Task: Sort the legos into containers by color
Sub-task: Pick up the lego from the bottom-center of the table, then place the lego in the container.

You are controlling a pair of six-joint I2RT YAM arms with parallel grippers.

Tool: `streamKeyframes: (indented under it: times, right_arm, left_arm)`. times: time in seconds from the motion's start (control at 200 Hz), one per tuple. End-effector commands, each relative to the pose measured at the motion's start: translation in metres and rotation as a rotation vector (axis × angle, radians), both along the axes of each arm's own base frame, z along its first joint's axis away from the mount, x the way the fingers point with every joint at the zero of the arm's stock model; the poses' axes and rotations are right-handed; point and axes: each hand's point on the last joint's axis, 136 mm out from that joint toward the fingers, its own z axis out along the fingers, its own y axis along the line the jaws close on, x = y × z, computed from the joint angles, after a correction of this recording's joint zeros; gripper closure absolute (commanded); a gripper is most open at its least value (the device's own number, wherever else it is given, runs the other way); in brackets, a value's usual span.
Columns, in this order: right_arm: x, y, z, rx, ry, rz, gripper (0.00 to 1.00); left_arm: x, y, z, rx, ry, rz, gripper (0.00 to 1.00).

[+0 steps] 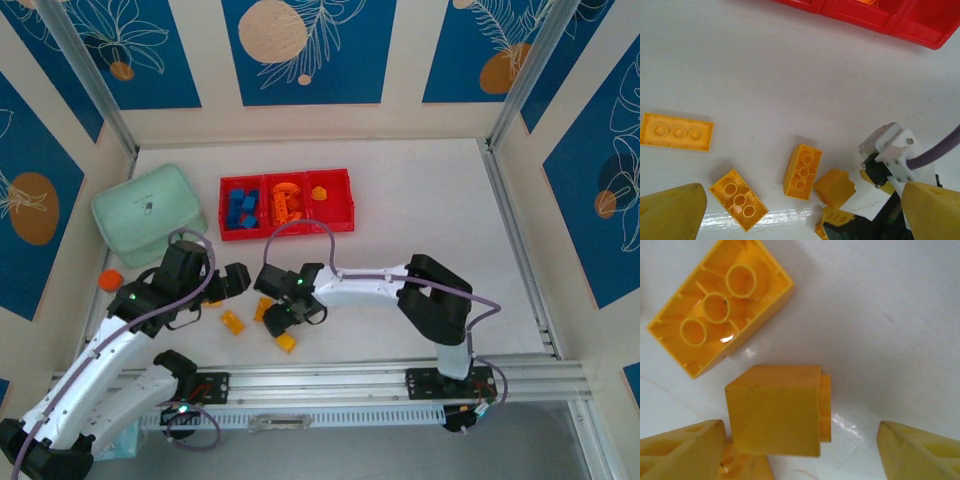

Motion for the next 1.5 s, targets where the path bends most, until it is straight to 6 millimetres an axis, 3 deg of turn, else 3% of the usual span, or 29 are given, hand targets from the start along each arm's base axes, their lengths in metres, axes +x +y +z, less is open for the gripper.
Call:
streamKeyframes:
  times: [0.0,0.31,0.525,0.69,0.825,1.175,1.33,1.495]
  right_arm:
    - [0.010,0.012,0.004,0.014,-0.033,-0.009,0.26]
    - [0.013,0.017,-0.002,0.014,-0.040,-0.002,0.48]
    - [0.028,0.010,0.025,0.055,-0.092,-0.024,0.66]
    - [0.052,-0.007,0.056,0.088,-0.140,-0.081,0.68]
    - [0.092,-0.035,0.078,0.085,-0.195,-0.174,0.68]
    - [0.234,-0.113,0.114,0.116,-0.330,-0.443,0.68]
    - [0.282,-0.125,0.112,0.109,-0.383,-0.461,0.68]
    - [0.321,-0.129,0.100,0.082,-0.406,-0.462,0.67]
  left_arm:
    - [-0.004,0.009,-0.005,0.017,0.016,0.036,0.01]
    - [-0.003,0.008,-0.001,0.009,0.006,0.033,0.01]
    - [0.003,-0.002,0.008,-0.016,-0.018,-0.008,0.01]
    - [0.015,-0.017,0.021,-0.048,-0.052,-0.061,0.01]
    - [0.027,-0.030,0.029,-0.069,-0.070,-0.102,0.01]
    - [0.069,-0.063,0.040,-0.115,-0.128,-0.154,0.01]
    - [0.085,-0.077,0.039,-0.117,-0.136,-0.176,0.01]
    - [0.102,-0.084,0.038,-0.108,-0.152,-0.173,0.01]
